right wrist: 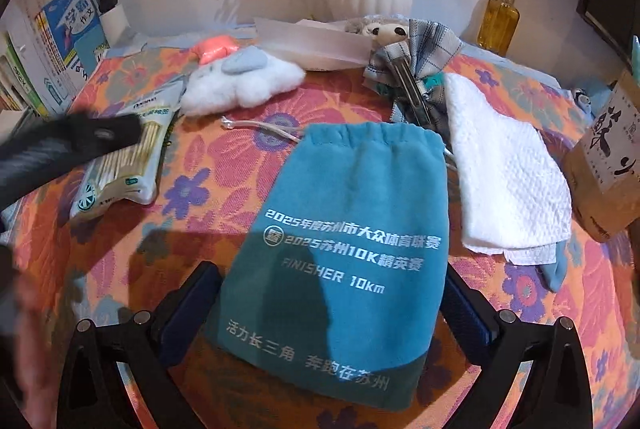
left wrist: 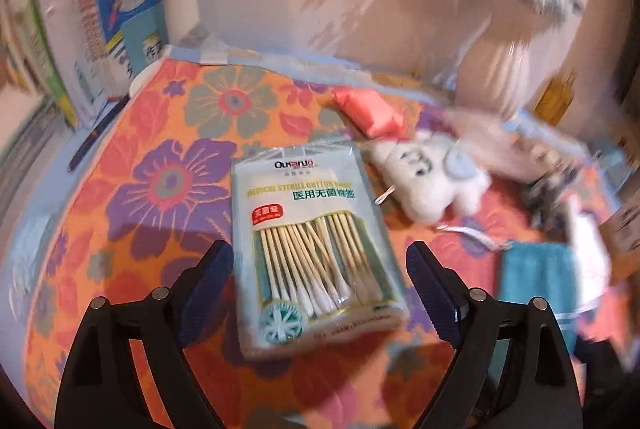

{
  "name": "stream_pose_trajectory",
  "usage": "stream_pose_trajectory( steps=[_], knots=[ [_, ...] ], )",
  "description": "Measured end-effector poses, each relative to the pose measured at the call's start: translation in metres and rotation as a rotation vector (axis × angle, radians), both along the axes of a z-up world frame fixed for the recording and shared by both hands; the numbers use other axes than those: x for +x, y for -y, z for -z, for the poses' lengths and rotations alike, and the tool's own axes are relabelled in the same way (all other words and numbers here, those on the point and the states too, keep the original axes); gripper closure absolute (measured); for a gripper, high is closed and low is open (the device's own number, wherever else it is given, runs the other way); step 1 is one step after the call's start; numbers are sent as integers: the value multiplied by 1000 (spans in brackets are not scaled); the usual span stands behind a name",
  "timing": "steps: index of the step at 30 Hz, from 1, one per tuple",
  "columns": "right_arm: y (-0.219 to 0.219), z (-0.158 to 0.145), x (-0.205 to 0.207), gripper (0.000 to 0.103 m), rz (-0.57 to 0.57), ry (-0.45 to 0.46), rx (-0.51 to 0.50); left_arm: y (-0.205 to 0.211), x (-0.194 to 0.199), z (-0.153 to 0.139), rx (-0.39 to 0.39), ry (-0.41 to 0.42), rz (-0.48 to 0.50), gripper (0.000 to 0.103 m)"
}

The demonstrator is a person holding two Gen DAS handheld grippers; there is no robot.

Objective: Organize soft objects
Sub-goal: 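Grasp the cotton-swab pack with the left gripper while the right gripper grasps the teal drawstring bag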

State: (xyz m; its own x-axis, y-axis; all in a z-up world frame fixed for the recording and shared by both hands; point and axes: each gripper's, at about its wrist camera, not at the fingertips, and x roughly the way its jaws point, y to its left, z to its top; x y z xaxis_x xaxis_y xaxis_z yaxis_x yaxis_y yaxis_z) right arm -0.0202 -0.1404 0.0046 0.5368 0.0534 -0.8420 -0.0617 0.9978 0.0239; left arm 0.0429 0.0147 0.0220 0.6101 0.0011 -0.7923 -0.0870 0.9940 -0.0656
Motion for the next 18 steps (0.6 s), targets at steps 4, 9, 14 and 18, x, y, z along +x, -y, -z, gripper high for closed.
stream_pose_trajectory(
  steps=[4, 9, 14, 18],
  knots=[
    [3, 0, 0, 0, 3, 8, 10, 1, 10, 17, 24, -60, -11, 6],
    [2, -4, -3, 18, 7, 42, 19, -7, 4, 15, -17, -23, -19, 27],
    [-5, -9, -11, 47, -23, 75, 14, -7, -10, 10, -36, 37, 8, 60],
    [-4, -12, -15, 60, -70, 85, 53, -12, -29, 8, -106, 56, 26, 62]
  ],
)
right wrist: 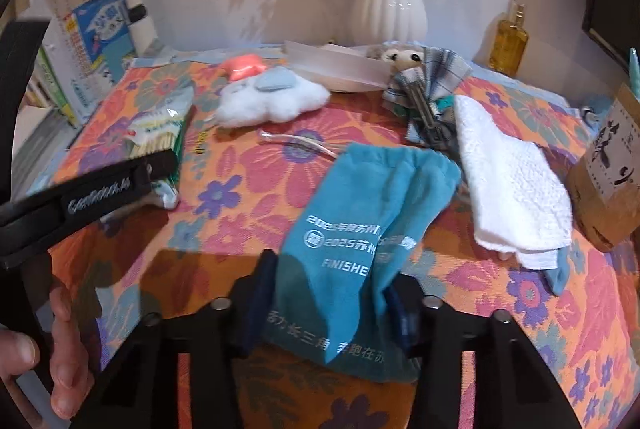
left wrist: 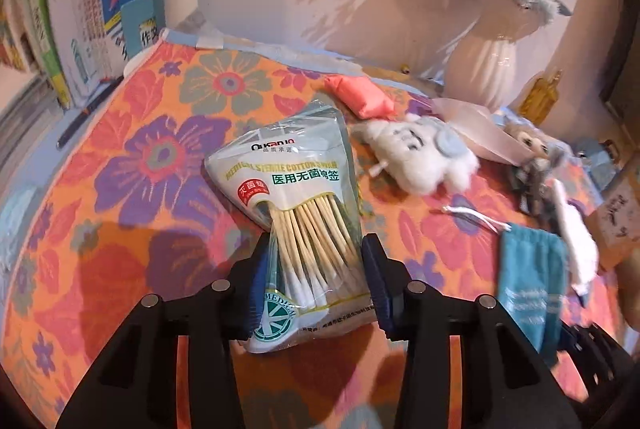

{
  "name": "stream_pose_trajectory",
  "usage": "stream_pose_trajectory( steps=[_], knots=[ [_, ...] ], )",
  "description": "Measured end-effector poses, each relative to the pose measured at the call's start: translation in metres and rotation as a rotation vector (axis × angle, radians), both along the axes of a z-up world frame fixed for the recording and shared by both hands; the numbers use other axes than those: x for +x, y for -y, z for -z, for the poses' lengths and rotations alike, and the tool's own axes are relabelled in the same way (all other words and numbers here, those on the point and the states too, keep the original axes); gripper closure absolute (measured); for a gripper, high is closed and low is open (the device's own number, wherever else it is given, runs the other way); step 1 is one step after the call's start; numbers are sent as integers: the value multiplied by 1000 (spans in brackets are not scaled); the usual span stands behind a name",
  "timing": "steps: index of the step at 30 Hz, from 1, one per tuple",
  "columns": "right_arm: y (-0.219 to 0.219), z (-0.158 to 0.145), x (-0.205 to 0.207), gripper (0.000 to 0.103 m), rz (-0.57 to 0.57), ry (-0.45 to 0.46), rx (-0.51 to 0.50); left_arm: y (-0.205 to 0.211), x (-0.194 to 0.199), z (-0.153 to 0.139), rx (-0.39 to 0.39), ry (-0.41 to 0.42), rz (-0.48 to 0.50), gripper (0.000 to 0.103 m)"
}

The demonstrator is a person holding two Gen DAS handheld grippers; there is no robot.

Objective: Organize soft objects
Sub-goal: 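Lift the swab pack and teal bag off the table with both grippers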

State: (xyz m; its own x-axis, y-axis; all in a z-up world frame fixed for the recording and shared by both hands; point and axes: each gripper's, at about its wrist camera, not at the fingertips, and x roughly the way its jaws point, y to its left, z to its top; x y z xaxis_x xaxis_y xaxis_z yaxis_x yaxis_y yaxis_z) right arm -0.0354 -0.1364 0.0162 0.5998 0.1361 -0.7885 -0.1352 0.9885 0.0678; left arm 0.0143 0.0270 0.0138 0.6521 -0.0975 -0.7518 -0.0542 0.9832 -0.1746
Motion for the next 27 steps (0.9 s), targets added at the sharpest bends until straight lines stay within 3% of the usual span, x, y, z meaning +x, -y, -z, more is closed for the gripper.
stream_pose_trajectory(
  steps=[5, 10, 16, 21, 27],
  knots=[
    [21, -1, -8, 69, -45, -12, 117, 0, -46, -8, -53, 74, 49, 62],
    [44, -9, -41, 70, -69, 25, 155, 10, -75, -13, -37, 100, 78, 62],
    [80, 2, -84, 72, -24, 8, 214, 39, -99, -19, -29, 109, 156, 62],
    [99, -15, -116, 72, 27, 56, 168, 65, -117, -27, -64, 117, 234, 62],
    [127, -57, -140, 72, 71, 168, 169, 102, -132, -57, -44, 185, 316, 62]
  ],
)
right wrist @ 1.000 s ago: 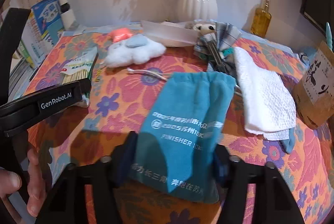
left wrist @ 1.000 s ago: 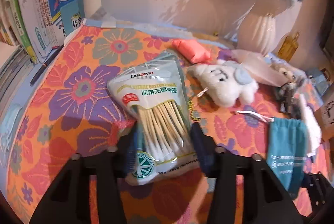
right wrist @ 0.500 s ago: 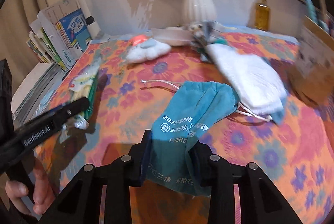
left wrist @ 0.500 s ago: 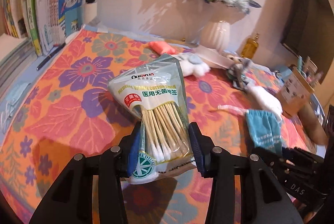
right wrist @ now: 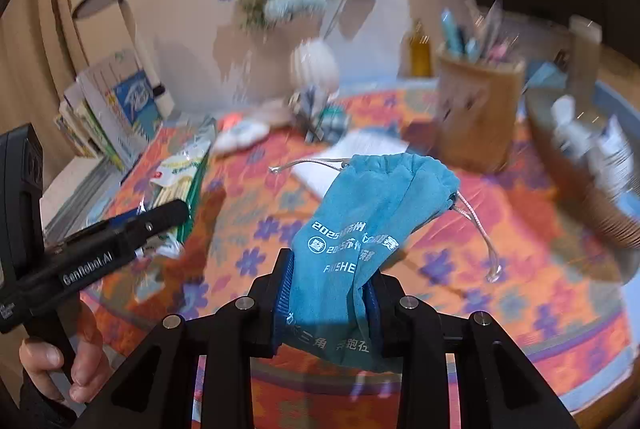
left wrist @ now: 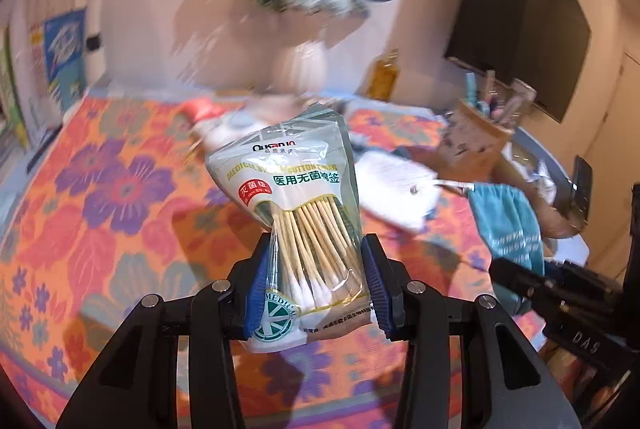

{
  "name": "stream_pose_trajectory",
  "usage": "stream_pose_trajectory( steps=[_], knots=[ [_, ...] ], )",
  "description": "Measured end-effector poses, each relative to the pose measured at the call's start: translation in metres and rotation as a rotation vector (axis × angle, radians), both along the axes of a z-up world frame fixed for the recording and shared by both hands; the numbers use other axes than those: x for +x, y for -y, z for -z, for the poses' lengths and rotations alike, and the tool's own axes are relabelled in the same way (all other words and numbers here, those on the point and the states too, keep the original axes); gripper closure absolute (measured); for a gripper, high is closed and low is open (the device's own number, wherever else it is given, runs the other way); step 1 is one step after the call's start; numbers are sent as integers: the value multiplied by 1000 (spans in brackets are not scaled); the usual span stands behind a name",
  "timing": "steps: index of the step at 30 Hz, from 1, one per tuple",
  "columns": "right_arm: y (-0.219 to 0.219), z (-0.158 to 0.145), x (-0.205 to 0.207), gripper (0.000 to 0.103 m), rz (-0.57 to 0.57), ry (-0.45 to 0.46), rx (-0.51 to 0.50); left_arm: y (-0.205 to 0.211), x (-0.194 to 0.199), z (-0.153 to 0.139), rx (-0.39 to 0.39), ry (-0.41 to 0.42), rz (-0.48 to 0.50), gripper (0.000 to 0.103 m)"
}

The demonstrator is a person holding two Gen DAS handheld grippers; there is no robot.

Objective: Organize soft objects
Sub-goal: 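Lift the swab pack and teal bag off the table with both grippers, then carry the swab pack and teal bag into the glass bowl and open both grippers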

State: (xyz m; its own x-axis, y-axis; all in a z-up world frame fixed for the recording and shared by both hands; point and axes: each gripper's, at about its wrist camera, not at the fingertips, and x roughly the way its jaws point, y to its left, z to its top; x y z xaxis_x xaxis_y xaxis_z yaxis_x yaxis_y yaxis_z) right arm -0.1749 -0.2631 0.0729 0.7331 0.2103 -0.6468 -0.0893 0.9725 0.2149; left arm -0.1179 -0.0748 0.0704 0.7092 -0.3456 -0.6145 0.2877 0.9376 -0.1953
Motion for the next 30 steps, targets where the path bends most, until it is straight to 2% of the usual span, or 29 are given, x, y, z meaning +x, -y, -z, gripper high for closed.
stream_pose_trajectory(
  steps=[5, 8, 11, 16, 20, 23, 27, 30],
  knots=[
    [21, -29, -16, 72, 40, 82, -35, 33, -5, -30, -22, 25, 95, 62],
    [36, -38, -19, 72, 85, 100, -58, 57, -5, -52, -10, 62, 153, 62],
    [63, -45, -22, 72, 153, 100, -47, 92, -3, -78, -18, 90, 260, 62],
    [127, -55, -25, 72, 325, 88, -2, 166, 8, -95, -74, 6, 489, 62],
    [192, -65, -33, 72, 499, 95, 12, 232, 10, -101, -8, 24, 595, 62],
    [234, -69, -33, 72, 583, 97, 54, 270, 17, -99, -10, -11, 639, 62],
    [271, -67, -26, 72, 640, 79, 72, 309, 37, -87, 25, -15, 633, 62],
    [288, -61, -15, 72, 651, 48, 93, 326, 50, -74, 14, -50, 625, 60]
  ],
)
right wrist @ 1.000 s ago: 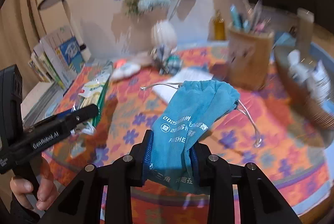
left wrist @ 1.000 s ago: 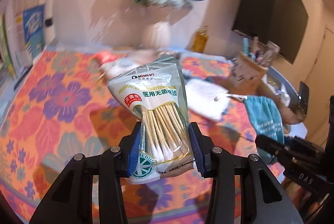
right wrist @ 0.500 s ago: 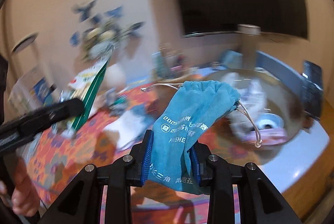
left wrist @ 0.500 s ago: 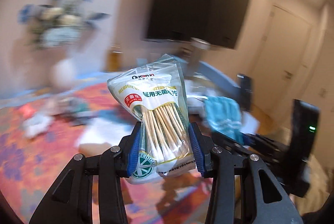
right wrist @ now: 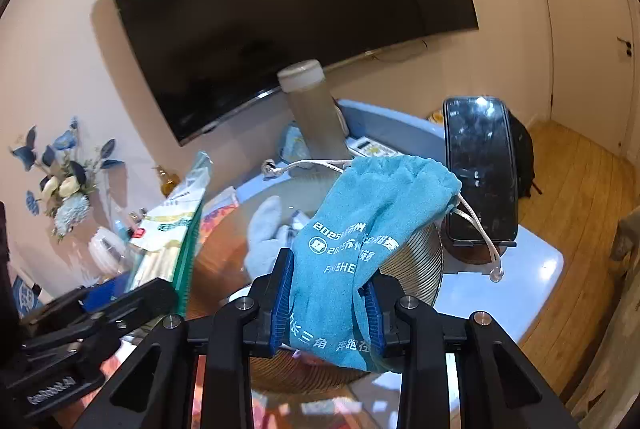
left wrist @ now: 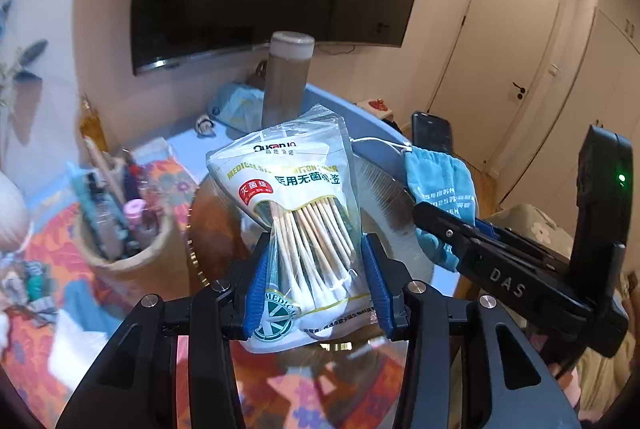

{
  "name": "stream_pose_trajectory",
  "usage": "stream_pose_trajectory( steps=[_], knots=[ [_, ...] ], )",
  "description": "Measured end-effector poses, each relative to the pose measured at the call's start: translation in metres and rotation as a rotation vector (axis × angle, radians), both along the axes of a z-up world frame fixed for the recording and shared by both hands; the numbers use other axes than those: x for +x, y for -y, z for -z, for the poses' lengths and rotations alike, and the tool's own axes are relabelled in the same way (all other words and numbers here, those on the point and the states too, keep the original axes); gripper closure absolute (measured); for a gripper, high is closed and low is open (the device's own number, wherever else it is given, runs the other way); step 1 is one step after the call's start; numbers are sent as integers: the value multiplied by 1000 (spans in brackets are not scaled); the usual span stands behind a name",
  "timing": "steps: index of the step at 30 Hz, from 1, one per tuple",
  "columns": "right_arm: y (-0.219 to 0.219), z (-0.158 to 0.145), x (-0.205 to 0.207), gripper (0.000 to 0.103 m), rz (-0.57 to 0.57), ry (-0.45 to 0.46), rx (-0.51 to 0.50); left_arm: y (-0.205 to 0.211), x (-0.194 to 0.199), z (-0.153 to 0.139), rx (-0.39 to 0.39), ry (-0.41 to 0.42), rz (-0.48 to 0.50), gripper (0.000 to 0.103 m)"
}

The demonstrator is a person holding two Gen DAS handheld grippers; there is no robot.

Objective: Organize soft objects
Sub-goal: 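Carry the swab pack and teal bag into the glass bowl and open both grippers, then move both open grippers back over the table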

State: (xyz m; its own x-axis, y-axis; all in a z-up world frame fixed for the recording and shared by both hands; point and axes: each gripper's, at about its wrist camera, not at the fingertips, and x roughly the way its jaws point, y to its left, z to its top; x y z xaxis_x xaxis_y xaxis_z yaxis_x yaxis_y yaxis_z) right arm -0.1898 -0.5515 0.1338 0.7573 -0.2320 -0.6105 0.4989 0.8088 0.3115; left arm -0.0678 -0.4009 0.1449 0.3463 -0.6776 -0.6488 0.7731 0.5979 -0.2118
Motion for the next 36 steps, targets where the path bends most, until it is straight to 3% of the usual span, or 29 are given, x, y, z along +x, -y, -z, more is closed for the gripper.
stream_pose_trajectory(
  steps=[2, 3, 5, 6, 7, 12, 19, 30, 36],
  knots=[
    [6, 5, 11, 68, -6, -20, -1, 9, 2, 8, 2, 4, 14, 53],
    [9, 9, 18, 64, -23, -41, -7, 12, 0, 11, 10, -1, 32, 39],
    [13, 17, 25, 40, -22, -80, -13, 16, 3, 17, 52, 2, 13, 21],
    [17, 21, 24, 36, 0, -106, -16, 15, 5, 20, 67, 10, -8, 17],
    [20, 25, 22, 30, 2, -111, -6, 12, 6, 21, 61, 10, -11, 17],
    [39, 37, -2, 30, 17, -64, 114, -8, 4, 16, 13, -34, -1, 17],
    [22, 21, -24, 30, 0, -14, 138, -42, -12, -8, -31, 8, -29, 17],
    [-75, -14, -6, 30, -191, 21, 64, -160, -16, -31, -80, 4, -205, 17],
    [-157, -16, 33, 25, -380, 8, -2, -263, -14, -50, -115, 46, -416, 17]
  ],
)
